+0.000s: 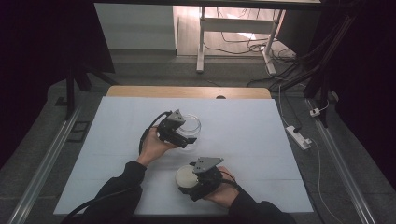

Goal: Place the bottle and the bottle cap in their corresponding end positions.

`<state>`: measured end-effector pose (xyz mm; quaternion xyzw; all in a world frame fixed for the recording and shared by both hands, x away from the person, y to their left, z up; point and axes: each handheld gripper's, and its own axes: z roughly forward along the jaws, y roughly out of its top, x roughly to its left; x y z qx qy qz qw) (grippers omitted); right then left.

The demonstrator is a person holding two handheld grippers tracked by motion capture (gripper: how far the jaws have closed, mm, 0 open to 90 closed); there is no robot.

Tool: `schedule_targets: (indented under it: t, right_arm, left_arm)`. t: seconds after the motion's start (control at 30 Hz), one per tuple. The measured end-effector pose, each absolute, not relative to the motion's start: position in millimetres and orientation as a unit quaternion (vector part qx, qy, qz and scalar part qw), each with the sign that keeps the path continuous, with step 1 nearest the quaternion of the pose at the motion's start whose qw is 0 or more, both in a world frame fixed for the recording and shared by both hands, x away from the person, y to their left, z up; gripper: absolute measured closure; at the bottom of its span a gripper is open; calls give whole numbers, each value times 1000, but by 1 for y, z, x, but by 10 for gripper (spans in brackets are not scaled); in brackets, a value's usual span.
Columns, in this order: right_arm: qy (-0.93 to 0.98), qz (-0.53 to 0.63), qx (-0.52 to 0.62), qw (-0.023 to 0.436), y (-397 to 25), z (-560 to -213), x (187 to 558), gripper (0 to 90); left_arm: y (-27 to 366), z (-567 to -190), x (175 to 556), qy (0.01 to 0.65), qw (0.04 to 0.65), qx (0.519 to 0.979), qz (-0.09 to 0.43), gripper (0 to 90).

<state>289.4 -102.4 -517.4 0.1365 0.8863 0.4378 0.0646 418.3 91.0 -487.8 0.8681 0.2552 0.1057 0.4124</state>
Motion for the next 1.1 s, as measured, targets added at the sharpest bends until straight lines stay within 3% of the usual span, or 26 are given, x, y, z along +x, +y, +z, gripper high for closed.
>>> schedule_targets:
  t: [1.1]
  right_arm:
    - [913, 373, 148, 69, -93, -542, 304, 69]
  left_arm:
    - [88, -511, 439, 263, 412, 864, 122, 79]
